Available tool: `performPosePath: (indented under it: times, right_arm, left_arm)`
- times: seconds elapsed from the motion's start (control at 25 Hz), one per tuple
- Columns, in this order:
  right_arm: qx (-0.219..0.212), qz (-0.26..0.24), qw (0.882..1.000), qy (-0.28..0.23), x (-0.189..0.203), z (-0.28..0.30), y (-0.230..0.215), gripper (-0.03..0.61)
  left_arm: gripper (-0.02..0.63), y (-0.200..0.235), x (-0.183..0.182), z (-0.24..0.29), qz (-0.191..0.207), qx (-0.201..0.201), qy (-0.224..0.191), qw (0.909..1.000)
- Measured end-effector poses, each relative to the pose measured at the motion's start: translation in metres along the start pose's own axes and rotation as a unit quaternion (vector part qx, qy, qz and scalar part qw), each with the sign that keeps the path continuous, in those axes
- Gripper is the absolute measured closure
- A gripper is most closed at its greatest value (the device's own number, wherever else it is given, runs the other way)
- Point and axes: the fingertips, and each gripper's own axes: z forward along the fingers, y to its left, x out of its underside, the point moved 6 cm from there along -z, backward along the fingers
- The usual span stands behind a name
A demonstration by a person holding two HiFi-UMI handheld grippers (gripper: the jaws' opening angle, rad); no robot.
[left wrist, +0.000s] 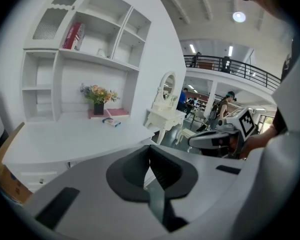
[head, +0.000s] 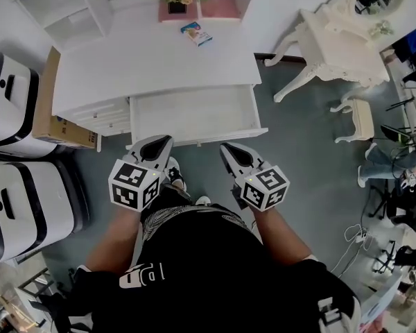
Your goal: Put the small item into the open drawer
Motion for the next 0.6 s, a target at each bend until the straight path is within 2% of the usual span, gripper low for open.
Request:
performPosePath:
  times: [0.32,0.6]
  right_arm:
    - [0.003,-0.024,0.999,0.03,-0.045,0.071,-0.02,0.56]
    - [0.009,-0.053,0.997,0.057,-0.07,0.13,-0.026,0.56]
  left_arm:
    - [0.598,0.067,-0.039,0.041,0.008,0.012,0.003,0.9999]
    - [0.598,0.124,-0.057,0.06,0.013,0.016,0.01,0.9997]
